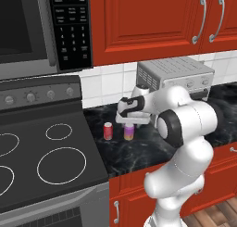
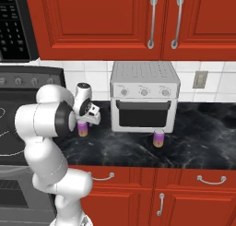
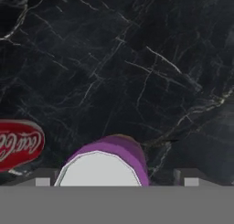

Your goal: Four empty soda cans are scattered around the kitchen. Gather all the cans and cluster them next to the stove for recycling.

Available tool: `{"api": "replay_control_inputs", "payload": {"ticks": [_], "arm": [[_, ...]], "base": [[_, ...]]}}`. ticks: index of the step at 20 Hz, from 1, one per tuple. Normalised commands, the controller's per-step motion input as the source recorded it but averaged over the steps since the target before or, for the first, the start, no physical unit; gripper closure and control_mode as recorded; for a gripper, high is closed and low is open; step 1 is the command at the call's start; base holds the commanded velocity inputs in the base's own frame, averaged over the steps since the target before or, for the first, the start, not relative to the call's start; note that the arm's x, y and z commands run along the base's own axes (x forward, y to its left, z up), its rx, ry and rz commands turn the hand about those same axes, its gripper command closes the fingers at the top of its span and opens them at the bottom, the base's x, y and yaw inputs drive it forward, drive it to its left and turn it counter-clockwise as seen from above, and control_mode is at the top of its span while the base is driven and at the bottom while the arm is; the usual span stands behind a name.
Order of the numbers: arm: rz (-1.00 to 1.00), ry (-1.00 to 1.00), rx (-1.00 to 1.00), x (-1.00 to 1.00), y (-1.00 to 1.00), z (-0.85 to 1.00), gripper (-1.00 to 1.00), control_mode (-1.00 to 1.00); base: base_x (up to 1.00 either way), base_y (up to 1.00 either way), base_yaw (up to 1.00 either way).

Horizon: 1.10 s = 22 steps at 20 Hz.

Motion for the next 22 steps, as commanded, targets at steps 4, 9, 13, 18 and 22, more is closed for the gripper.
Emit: {"api": "replay_control_inputs", "payload": {"ticks": [4, 9, 13, 18, 22], "arm": [[0.00, -0.07, 0.01, -0.10, 0.00, 0.24, -1.00, -1.00], [0.00, -0.07, 0.01, -0.18, -0.04, 0.24, -1.00, -1.00], [0.00, -0.05, 0.01, -0.28, -0.06, 0.23, -1.00, -1.00], [-0.02, 0.01, 0.01, -0.26, -0.08, 0.31, -1.00, -1.00], [0.00, 0.04, 0.00, -0.27, -0.16, 0.29, -1.00, -1.00]], "base": [[0.00, 0.00, 0.00], [0.00, 0.00, 0.00], [0.00, 0.00, 0.00], [0.00, 0.00, 0.00], [0.00, 0.00, 0.00]]}}
